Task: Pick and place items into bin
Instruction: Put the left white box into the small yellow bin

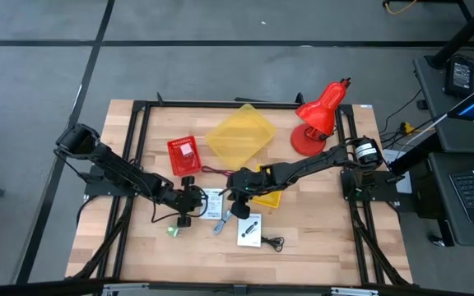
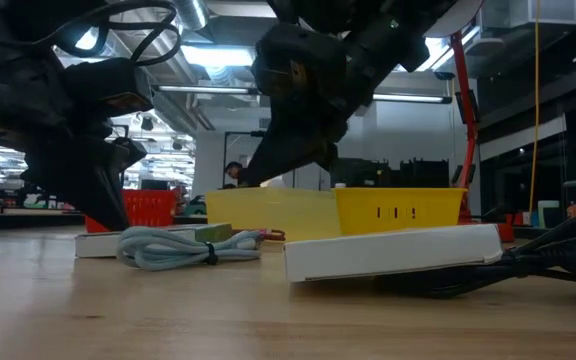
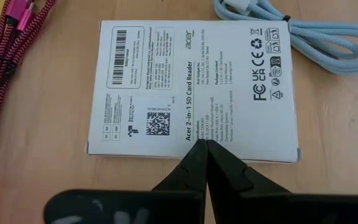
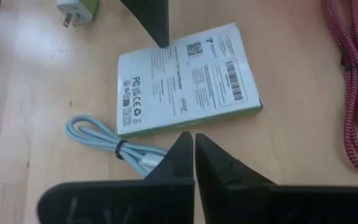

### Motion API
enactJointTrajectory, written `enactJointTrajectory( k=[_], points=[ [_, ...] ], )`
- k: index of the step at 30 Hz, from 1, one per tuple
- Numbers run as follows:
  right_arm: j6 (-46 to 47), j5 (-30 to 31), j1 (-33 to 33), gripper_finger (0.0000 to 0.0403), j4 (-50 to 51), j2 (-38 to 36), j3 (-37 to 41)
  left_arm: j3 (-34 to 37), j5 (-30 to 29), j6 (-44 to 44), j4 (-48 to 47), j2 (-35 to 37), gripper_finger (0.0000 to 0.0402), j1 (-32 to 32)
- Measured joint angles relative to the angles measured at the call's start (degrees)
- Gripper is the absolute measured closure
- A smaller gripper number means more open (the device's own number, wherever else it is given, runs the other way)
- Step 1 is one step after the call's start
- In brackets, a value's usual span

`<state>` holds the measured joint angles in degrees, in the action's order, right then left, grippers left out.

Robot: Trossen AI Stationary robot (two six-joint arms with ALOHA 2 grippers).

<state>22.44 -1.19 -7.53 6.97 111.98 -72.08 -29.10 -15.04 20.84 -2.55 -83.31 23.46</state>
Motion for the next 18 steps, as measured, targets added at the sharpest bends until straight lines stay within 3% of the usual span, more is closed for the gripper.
enactJointTrajectory(
  k=[9,18],
  points=[
    [0.5,-0.2,-0.2,0.0402,-2.4,0.4,0.1,0.1,0.1,0.0,-0.1,0.0,0.0400,0.0],
    [8.7,-5.0,-0.2,0.0401,-2.9,0.4,0.1,0.1,0.1,-0.4,-0.1,0.0,0.0400,0.0]
  ],
)
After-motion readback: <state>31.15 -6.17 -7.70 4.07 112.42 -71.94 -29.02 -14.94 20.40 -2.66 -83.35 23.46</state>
